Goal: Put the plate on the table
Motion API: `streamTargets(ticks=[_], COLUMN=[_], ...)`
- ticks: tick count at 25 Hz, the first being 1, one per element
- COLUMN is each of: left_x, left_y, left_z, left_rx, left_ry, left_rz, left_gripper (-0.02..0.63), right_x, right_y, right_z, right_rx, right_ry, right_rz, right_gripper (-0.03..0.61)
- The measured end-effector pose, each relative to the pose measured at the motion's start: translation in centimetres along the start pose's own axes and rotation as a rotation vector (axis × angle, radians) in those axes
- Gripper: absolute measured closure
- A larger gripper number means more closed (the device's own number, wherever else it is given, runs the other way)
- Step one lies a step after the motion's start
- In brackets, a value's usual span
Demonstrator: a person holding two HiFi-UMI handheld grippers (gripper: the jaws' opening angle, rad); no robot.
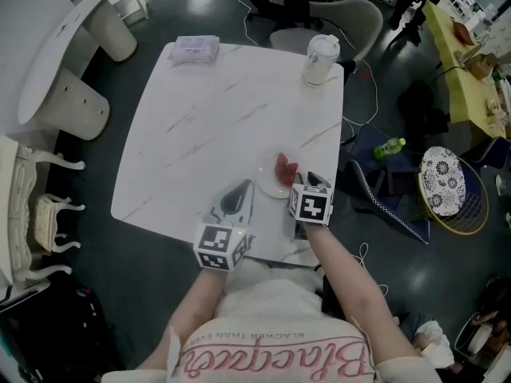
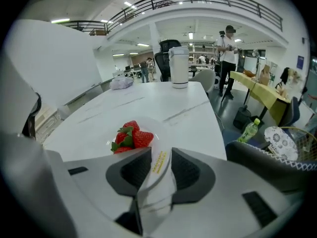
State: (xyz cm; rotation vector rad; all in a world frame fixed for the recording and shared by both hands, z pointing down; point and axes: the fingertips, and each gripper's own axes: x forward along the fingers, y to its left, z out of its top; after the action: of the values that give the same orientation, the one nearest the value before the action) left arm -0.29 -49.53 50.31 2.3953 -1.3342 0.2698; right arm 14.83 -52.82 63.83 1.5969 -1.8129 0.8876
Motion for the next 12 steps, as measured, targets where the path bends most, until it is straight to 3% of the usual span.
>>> streamTargets(ticks=[8, 12], left_x=[-0.4, -0.4], left_y=[-0.6, -1.7], left_z=[-0.4, 0.5], left_rx=[-0.017, -0.018], left_ry=[-0.016, -0.047], left_rz=[-0.012, -0.034], left_gripper=[0.61, 0.609], right_x=[-2.9, -6.1], right_y=[-0.3, 0.1], right_z=[2.1, 4.0], right_rx=[0.087, 0.037], right_ry=[-0.08, -0.16], right_rz=[0.115, 0.172], right_gripper=[0.422, 0.419])
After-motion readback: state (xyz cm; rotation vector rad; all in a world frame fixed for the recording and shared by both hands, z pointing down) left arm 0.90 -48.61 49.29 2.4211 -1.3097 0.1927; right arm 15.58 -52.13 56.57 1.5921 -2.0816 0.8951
